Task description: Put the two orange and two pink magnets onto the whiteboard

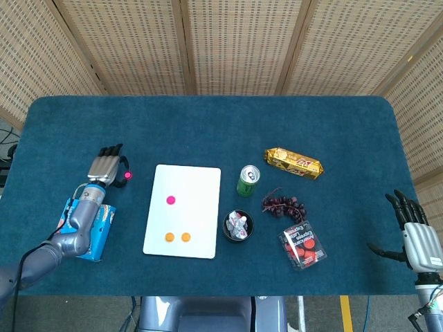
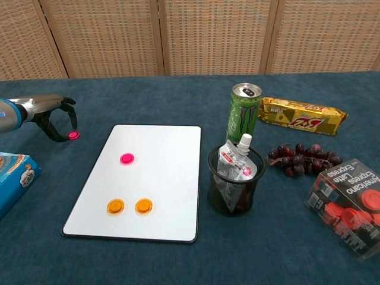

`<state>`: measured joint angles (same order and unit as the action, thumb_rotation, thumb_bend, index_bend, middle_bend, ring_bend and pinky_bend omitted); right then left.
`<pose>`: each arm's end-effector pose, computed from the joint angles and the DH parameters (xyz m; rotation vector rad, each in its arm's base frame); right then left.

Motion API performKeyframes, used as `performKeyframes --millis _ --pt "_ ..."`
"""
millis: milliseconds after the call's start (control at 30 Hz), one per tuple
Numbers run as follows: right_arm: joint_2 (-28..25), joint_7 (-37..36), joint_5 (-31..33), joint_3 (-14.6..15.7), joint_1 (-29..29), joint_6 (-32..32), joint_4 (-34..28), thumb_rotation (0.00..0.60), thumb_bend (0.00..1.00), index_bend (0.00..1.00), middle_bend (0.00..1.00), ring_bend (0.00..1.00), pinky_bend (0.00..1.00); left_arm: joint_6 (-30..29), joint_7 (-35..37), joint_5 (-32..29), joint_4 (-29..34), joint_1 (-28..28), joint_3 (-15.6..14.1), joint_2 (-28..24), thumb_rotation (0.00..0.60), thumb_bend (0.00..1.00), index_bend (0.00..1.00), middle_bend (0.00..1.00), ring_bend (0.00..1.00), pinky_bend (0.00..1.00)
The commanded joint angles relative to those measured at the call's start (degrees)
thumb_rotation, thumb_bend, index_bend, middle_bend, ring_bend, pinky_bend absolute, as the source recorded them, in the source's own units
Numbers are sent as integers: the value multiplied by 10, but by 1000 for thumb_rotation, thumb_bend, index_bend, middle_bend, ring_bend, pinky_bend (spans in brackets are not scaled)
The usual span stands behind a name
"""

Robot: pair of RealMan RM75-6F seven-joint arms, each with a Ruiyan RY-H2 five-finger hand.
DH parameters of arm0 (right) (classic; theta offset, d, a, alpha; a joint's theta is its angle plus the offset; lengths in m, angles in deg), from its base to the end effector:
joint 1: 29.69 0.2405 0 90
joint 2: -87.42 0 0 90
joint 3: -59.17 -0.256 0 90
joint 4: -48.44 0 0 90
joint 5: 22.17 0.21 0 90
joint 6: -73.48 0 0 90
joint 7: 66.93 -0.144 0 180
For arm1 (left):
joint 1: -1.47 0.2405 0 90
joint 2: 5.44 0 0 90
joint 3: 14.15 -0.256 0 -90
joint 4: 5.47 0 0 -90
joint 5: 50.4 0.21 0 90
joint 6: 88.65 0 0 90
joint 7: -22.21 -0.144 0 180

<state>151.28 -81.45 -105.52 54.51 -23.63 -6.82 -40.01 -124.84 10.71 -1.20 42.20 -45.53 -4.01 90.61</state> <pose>-0.3291 -0.1953 0.1645 1.2980 -1.0853 1.0092 -0.2643 0.4289 -0.0021 -1.6100 -1.1107 -0.5514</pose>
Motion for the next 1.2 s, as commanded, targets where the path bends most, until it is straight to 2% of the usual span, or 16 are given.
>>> performKeyframes --millis 33,333,567,833,1000,1200 --pt "0 0 0 0 0 0 0 600 156 0 0 0 0 4 -1 1 -7 0 2 5 600 337 409 0 0 0" --pt "0 -1 1 0 0 2 0 600 156 0 0 0 0 11 -5 2 -26 -1 9 20 600 338 414 0 0 0" --pt "-1 -2 2 0 0 2 0 600 156 0 0 0 0 16 -12 -2 -41 1 13 28 600 346 520 0 0 0" --pt "-1 -2 2 0 0 2 -1 600 156 0 0 0 0 12 -8 5 -29 1 21 23 600 351 545 0 0 0" --pt "-1 -4 1 0 0 2 -1 600 156 0 0 0 0 -17 5 28 51 5 33 -14 600 350 546 0 0 0" --pt "-1 -6 0 0 0 2 0 600 156 0 0 0 0 -56 4 75 212 9 31 -68 600 349 545 0 0 0"
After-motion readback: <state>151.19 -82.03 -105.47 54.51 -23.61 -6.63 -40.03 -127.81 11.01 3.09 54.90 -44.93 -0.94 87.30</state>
